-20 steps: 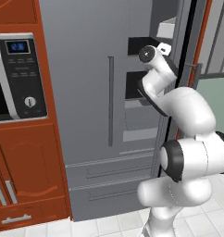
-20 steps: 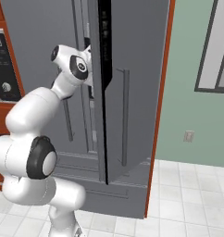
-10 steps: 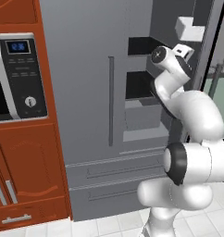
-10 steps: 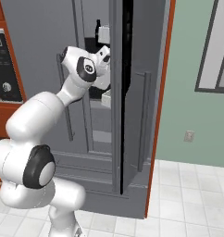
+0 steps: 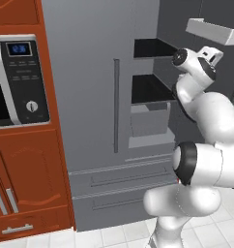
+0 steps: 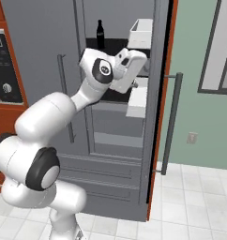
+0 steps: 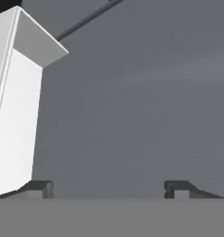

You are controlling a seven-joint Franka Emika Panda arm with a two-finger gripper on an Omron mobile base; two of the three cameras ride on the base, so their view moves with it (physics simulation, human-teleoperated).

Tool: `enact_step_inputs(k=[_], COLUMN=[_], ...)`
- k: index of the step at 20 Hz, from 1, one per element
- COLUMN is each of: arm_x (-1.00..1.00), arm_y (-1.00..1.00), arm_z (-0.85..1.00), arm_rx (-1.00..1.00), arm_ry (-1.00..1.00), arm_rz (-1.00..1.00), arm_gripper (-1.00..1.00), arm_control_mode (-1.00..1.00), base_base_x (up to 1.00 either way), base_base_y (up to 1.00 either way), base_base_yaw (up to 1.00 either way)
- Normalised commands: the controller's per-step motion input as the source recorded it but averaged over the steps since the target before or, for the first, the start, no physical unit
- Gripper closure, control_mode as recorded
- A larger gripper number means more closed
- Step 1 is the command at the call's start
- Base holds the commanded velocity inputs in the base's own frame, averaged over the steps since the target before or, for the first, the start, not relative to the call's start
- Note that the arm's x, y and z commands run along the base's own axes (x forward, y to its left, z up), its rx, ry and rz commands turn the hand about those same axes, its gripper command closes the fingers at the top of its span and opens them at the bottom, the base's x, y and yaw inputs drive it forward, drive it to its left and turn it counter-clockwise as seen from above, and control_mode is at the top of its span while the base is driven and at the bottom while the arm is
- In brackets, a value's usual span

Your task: Open the fridge, grab two sodas, and place both sodas inside the bowl with ice on the dining counter.

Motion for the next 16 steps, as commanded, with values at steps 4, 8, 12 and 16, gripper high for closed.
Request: enact_step_inputs(k=[4,8,12,16], arm_x=[0.0,-0.05,-0.59,-0.85], arm_y=[-0.61,-0.36,0.0,0.52], arm_z=[0.0,-0.02,-0.02,-0.12], arm_rx=[0.0,0.01,0.08,0.11], arm_ry=[0.0,0.0,-0.12,-0.2], arm_rz=[-0.11,-0.08,-0.02,0.0], arm_gripper=[-1.0,-1.0,-1.0,-1.0], arm_control_mode=[-1.0,-1.0,-1.0,-1.0], base_base_x=[0.0,0.0,0.0,0.0], base_base_y=[0.0,0.0,0.0,0.0], base_base_yaw=[0.0,0.0,0.0,0.0])
